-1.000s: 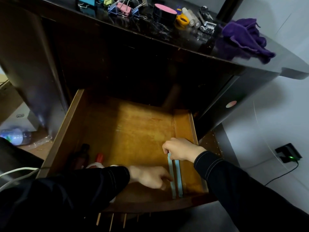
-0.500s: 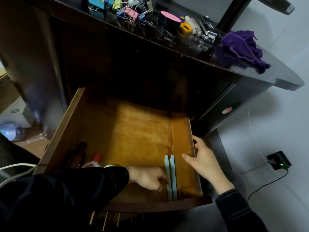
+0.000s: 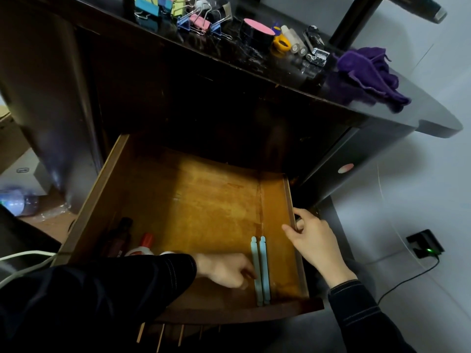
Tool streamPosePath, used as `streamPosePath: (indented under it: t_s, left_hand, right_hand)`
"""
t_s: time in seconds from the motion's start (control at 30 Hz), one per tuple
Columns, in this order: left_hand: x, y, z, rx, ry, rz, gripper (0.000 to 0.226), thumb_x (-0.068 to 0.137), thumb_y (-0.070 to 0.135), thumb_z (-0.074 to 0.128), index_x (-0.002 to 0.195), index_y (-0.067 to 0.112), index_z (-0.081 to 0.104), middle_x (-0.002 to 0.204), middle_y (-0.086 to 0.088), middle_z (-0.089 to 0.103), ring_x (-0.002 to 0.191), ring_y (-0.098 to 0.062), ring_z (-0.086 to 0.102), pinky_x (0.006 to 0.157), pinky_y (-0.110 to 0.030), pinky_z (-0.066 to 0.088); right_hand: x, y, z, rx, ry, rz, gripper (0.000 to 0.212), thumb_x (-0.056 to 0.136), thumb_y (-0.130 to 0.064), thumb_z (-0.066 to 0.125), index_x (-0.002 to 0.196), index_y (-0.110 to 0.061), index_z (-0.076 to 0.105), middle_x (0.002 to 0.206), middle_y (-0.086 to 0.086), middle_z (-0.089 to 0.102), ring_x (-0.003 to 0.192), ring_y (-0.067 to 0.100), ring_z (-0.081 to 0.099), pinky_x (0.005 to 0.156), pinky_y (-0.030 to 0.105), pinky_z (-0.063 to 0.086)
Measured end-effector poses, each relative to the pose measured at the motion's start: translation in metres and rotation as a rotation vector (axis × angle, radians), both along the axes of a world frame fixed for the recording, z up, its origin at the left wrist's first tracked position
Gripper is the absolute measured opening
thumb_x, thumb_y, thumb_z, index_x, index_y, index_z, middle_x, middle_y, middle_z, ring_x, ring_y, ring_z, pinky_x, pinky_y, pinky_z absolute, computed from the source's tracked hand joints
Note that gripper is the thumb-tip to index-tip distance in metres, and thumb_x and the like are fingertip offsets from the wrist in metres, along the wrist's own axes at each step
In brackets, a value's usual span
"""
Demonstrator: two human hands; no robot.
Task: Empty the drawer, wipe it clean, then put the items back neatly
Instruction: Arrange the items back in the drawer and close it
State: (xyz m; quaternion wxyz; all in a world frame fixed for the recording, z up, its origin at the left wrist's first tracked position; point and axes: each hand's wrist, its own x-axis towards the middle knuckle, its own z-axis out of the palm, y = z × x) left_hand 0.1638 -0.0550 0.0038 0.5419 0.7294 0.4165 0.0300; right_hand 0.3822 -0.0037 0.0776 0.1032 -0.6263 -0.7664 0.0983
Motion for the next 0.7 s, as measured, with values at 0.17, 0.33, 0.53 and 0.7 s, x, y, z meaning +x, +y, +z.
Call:
streamPosePath:
  t_s: [0.17,0.33,0.53,0.7]
  left_hand:
    - [0.005,0.002,0.002,-0.001,0.037,-0.033,0.044,0.097,0.016,0.055,0.141,0.016,0.055,0.143,-0.003,0.055,0.129,-0.019,0.052,0.098,-0.021,0.041]
    - [0.007,0.003,0.005,0.015,0.063,-0.045,0.047,0.098,0.018,0.053,0.145,0.016,0.050,0.147,-0.002,0.051,0.131,-0.018,0.050,0.104,-0.024,0.042]
    - [0.003,0.004,0.009,0.061,0.089,-0.066,0.047,0.097,0.016,0.052,0.144,0.018,0.051,0.146,-0.002,0.051,0.131,-0.019,0.049,0.108,-0.031,0.044]
    - [0.002,0.004,0.008,0.155,0.149,-0.116,0.049,0.098,0.014,0.049,0.146,0.023,0.049,0.150,0.000,0.047,0.134,-0.021,0.047,0.110,-0.038,0.043]
  right_hand:
    - [-0.004,-0.001,0.000,0.105,-0.033,-0.003,0.036,0.105,-0.036,0.048,0.135,-0.020,0.060,0.090,-0.004,0.072,0.074,0.007,0.067,0.068,0.026,0.058]
    - [-0.004,-0.010,0.001,0.054,-0.064,0.012,0.047,0.100,-0.043,0.057,0.142,-0.024,0.051,0.082,-0.009,0.069,0.067,0.006,0.066,0.066,0.029,0.060]
    - [0.000,-0.002,0.000,-0.041,-0.011,0.022,0.046,0.102,-0.027,0.050,0.148,-0.021,0.048,0.071,-0.008,0.065,0.057,0.006,0.062,0.060,0.025,0.058]
    - [0.010,-0.006,0.001,-0.097,0.177,-0.088,0.038,0.106,-0.027,0.043,0.142,-0.027,0.056,0.084,-0.010,0.072,0.062,0.005,0.066,0.061,0.026,0.059]
